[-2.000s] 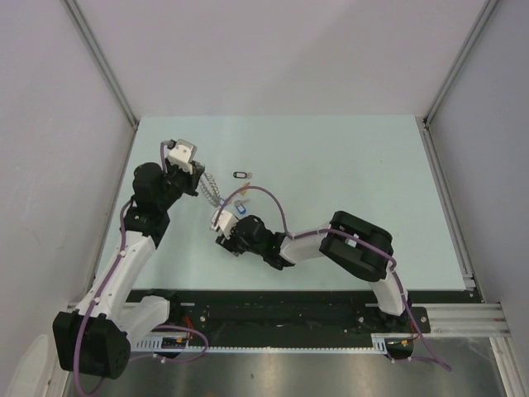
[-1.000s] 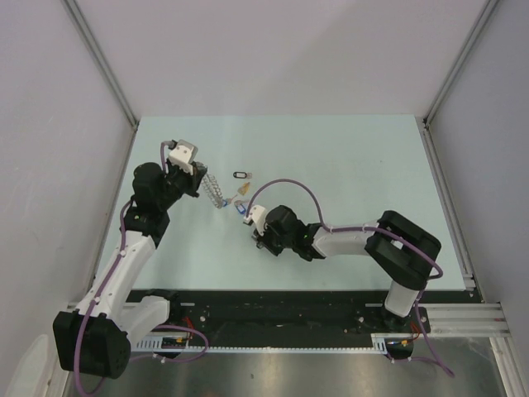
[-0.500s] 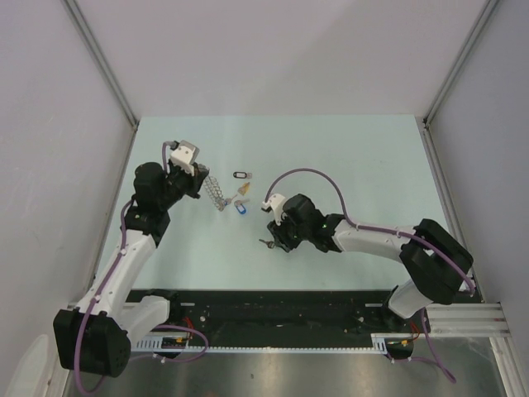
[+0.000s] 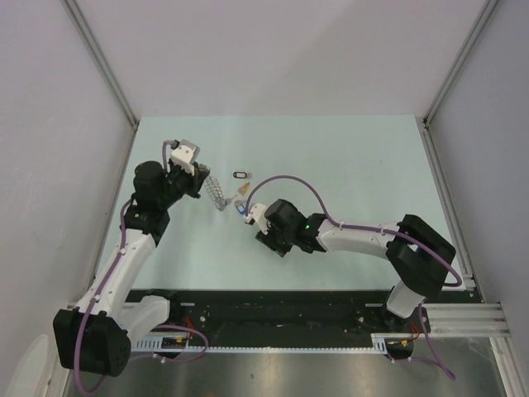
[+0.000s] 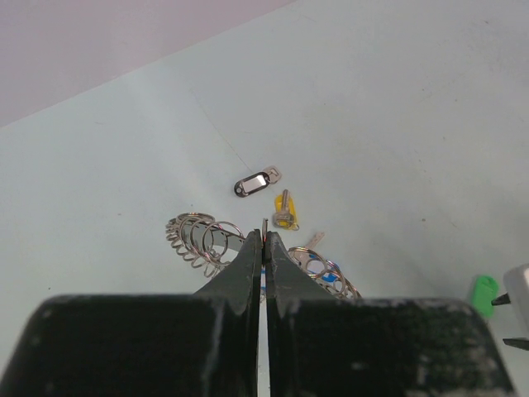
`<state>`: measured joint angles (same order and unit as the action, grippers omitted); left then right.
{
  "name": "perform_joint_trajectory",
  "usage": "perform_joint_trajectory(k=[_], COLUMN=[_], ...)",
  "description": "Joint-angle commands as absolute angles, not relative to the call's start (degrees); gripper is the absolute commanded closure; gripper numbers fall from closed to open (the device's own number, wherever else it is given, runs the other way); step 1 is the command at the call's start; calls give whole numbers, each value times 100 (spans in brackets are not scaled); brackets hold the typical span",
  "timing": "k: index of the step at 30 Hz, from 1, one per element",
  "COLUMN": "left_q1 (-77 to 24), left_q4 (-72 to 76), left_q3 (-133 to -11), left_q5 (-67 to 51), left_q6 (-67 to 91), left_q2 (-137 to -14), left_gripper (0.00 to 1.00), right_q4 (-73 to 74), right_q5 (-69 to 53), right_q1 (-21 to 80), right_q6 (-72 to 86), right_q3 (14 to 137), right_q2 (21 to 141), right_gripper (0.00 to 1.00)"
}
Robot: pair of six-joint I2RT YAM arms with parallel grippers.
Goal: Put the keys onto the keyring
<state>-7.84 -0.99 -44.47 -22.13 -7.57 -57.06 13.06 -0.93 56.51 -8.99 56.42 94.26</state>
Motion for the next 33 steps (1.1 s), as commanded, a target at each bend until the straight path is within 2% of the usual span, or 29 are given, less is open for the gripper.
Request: perform_joint_trajectory(k=[1,6,15,18,21,22,25,28,33], left_q1=[-721,-712,-721,-721,-721,-721,-721,-721,-721], left_q4=[70,62,44,44,44,44,44,44,44], left_q3=[-4746,-4746,-4764,-4764,-4764,-4764,-4764,-4772,-4764], left_q5=[-2364,-2373,-2408,-2417,-2408,-2417,-2417,-2408,-2434], left_q6=[-826,-826,-826,-826,-826,-826,-826,-818,-826], left_q2=[-5678,-5686,-5722,-5730,-5748,-5739,-5757,-5748,-5739], left_gripper=[100,100,100,100,100,100,100,100,100], right_q4=[1284,1090,870,818,800,800,861,975,845], right_q5=[255,255,448,475,483,475,448,378,-333], right_q1=[5827,5897,5933,5941,5941,5941,5924,5819,5467], right_q6=[-1484,-1705,-1784,-1775,-1775,-1767,-1723,-1600,-1284], right_q3=[5801,5801,5809,5809,5801,5801,5810,5801,5696], right_q2=[9650,9826,10054,10107,10055,10002,9871,9642,8950], right_gripper=[58,59,66,70,81,87,95,100,100])
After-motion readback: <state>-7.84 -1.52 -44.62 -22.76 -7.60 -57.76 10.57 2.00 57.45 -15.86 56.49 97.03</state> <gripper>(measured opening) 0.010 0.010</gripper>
